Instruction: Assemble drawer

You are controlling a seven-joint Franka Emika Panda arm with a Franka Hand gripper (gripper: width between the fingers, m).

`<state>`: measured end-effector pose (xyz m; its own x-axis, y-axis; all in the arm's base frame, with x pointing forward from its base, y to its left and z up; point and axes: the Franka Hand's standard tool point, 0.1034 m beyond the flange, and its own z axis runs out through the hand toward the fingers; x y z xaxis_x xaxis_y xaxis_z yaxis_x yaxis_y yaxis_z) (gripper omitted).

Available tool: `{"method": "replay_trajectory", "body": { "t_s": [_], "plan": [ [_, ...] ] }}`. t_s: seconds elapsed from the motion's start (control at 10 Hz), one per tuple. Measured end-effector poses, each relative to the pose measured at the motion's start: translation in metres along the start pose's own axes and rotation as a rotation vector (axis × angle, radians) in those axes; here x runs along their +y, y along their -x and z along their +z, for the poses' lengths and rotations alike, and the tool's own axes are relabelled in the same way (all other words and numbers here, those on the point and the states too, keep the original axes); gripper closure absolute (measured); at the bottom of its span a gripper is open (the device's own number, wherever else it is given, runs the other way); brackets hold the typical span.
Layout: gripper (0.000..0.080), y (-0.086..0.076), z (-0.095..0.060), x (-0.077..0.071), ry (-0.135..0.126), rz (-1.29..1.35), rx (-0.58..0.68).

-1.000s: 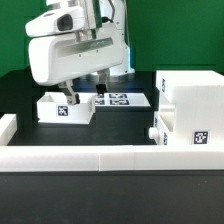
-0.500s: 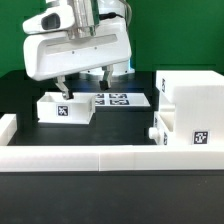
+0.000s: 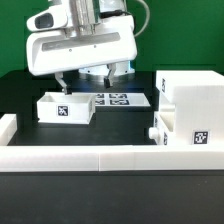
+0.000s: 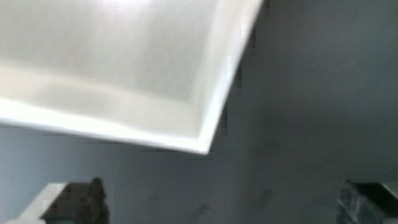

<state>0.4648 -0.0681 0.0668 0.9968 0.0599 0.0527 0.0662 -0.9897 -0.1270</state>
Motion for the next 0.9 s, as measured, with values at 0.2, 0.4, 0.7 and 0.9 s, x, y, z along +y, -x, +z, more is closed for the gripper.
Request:
{"method": "replay_trajectory", "body": {
  "t_s": [0.2,0.4,0.7,0.9],
  "plan": [
    [0.0151,0.015,0.005,-0.009,0.006,0.069,-0.023],
    [0.0151,0.027,0.012,-0.009,0.014,0.071,-0.024],
    [0.0151,0.045,0.035,-0.007,0.035,0.049,0.013],
    [0.0151,0.051,0.052,-0.002,0.035,0.054,0.018]
  ]
}}
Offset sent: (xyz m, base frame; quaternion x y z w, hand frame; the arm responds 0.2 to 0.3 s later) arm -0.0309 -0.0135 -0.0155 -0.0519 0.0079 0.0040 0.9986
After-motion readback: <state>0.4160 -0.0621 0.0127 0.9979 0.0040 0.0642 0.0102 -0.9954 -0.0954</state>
